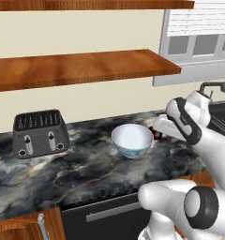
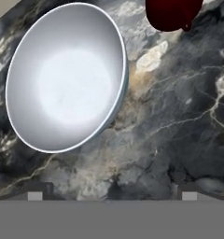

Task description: Clear the mugs and bowl far away from the sink.

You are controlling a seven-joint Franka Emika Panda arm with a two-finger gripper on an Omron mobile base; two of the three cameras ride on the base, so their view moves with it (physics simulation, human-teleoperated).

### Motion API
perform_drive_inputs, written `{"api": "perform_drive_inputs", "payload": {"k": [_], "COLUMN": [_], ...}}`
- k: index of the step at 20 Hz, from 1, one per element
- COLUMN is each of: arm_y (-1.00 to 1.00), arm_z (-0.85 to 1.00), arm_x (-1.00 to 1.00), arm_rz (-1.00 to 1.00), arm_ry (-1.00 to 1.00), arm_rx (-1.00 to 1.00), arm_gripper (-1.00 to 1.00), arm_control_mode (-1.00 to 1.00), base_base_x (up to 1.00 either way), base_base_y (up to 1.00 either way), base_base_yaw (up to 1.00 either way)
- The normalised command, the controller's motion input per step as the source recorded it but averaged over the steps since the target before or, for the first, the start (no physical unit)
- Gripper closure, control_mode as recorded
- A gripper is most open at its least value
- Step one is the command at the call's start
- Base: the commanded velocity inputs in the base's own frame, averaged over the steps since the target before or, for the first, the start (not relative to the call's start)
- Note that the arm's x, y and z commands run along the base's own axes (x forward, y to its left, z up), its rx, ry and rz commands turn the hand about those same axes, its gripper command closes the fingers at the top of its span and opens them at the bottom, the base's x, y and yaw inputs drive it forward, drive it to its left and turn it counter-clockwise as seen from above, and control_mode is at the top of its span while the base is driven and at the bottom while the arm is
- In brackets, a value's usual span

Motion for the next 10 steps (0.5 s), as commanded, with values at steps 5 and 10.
{"api": "perform_drive_inputs", "payload": {"k": [5, 10], "arm_y": [0.03, 0.01], "arm_z": [-0.33, -0.17], "arm_x": [0.27, 0.16], "arm_rz": [-0.02, -0.03], "arm_ry": [-0.02, -0.07], "arm_rx": [0.0, 0.0], "arm_gripper": [-1.0, -1.0], "arm_control_mode": [-1.0, -1.0], "base_base_x": [0.0, 0.0], "base_base_y": [0.0, 0.0], "base_base_yaw": [0.0, 0.0]}}
